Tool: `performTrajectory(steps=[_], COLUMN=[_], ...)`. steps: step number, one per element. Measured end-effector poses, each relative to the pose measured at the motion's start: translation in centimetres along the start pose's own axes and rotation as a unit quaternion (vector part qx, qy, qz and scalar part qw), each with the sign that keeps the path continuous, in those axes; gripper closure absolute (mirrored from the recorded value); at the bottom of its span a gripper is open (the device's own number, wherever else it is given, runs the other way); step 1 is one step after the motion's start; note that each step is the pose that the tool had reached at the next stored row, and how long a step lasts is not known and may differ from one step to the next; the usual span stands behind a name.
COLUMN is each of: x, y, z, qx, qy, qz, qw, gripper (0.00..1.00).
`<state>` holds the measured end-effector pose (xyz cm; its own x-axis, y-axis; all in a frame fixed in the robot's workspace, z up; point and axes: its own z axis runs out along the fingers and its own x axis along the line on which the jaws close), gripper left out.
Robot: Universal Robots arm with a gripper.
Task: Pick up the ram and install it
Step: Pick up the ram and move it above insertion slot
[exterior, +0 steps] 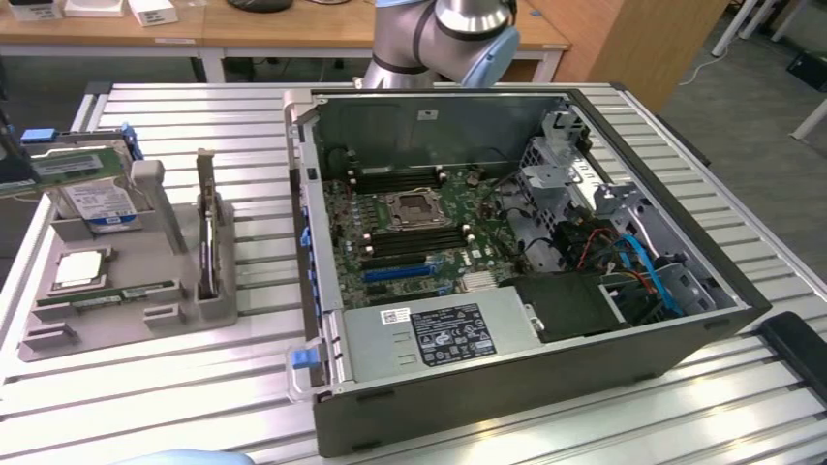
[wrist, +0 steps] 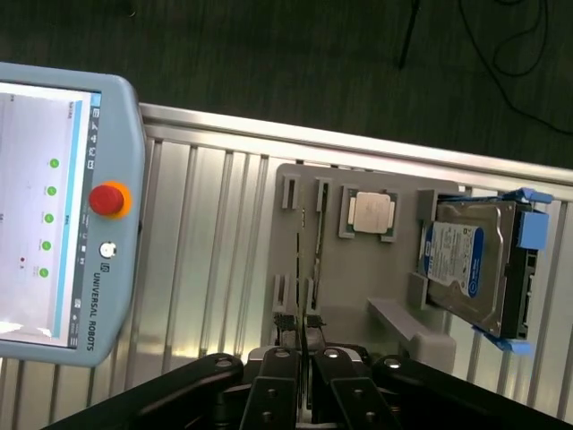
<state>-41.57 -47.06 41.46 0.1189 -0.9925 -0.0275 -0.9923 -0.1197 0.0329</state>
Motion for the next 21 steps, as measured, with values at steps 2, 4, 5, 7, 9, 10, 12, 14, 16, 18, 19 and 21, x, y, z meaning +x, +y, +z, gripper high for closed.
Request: performTrajectory(steps=[2,4,5,7,9,10,12,14,16,18,19,21], x=[0.1,0.1,0.2,0.2,0.3,0.3,0.4,0.5,0.6,0.7,0.7,0.8], y=[-0.55,-1.13,-1.44,-2.04,-2.63,-2.95,-3.66,-4.34,-5.07,-5.84,-6.27,-7.04], z=[-0.06,-0.13,-0.17,-0.25,-0.30,-0.33,-0.40,-0.46,-0.54,-0.61,-0.64,-0.70], qx=[-0.0016,-0.0029,-0.0036,-0.0051,-0.0061,-0.0068,-0.0082,-0.0097,-0.0113,-0.0131,-0.0141,-0.0159], qy=[-0.0002,-0.0004,-0.0005,-0.0006,-0.0008,-0.0008,-0.0010,-0.0012,-0.0014,-0.0016,-0.0018,-0.0019], qz=[0.000,0.000,0.000,0.000,0.000,0.000,0.000,0.000,0.000,0.000,0.000,0.000], qw=[1.0000,1.0000,1.0000,1.0000,1.0000,1.0000,1.0000,1.0000,0.9999,0.9999,0.9999,0.9999], gripper=[0.87,0.87,0.87,0.87,0.87,0.87,0.87,0.87,0.87,0.87,0.87,0.87])
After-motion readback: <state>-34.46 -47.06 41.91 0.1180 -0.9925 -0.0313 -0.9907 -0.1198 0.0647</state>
